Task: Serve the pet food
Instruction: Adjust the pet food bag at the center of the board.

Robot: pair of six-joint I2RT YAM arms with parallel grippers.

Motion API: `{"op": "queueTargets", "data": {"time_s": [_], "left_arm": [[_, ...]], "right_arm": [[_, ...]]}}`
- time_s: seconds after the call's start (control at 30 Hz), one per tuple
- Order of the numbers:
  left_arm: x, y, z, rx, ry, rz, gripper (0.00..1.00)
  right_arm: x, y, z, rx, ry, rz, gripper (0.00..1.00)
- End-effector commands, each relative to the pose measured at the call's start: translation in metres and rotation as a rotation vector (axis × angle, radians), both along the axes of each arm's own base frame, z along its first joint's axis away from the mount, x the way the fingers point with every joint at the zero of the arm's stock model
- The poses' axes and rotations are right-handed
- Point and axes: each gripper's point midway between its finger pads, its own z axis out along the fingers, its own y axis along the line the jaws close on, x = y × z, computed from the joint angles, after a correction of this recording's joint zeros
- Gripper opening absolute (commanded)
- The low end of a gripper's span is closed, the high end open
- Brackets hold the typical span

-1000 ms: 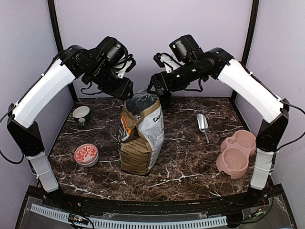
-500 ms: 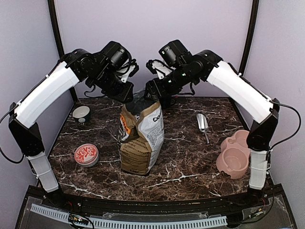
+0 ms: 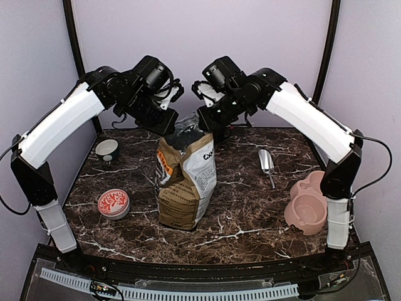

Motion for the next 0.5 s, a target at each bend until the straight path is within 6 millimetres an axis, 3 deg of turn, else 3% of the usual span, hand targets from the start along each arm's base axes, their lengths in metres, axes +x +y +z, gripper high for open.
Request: {"op": "queueTargets", "data": {"time_s": [0.0,0.1,0.27,0.37,0.47], "left_arm": [[-0.01,0.018,0.017,-0.023,-0.015,0.031,0.0],[-0.012,0.021,0.019,-0.026,-0.014,0.038,0.0],[-0.016,0.028,0.024,-0.028,-0.015,0.061,0.0],[-0.017,0.039,0.03,-0.014,-0.031,0.097,0.0],[-0.017,0.055,0.033,0.029,-0.052,0.145,0.0]], "right_arm": [[0.02,-0.011,0.013,-0.036,-0.1,-0.068,0.07],[0.025,-0.017,0.019,-0.046,-0.134,-0.097,0.0],[0.045,-0.044,0.034,-0.06,-0.203,-0.23,0.0],[0.055,-0.063,0.035,-0.073,-0.212,-0.302,0.0],[0.056,-0.068,0.042,-0.064,-0.242,-0.306,0.0]]}}
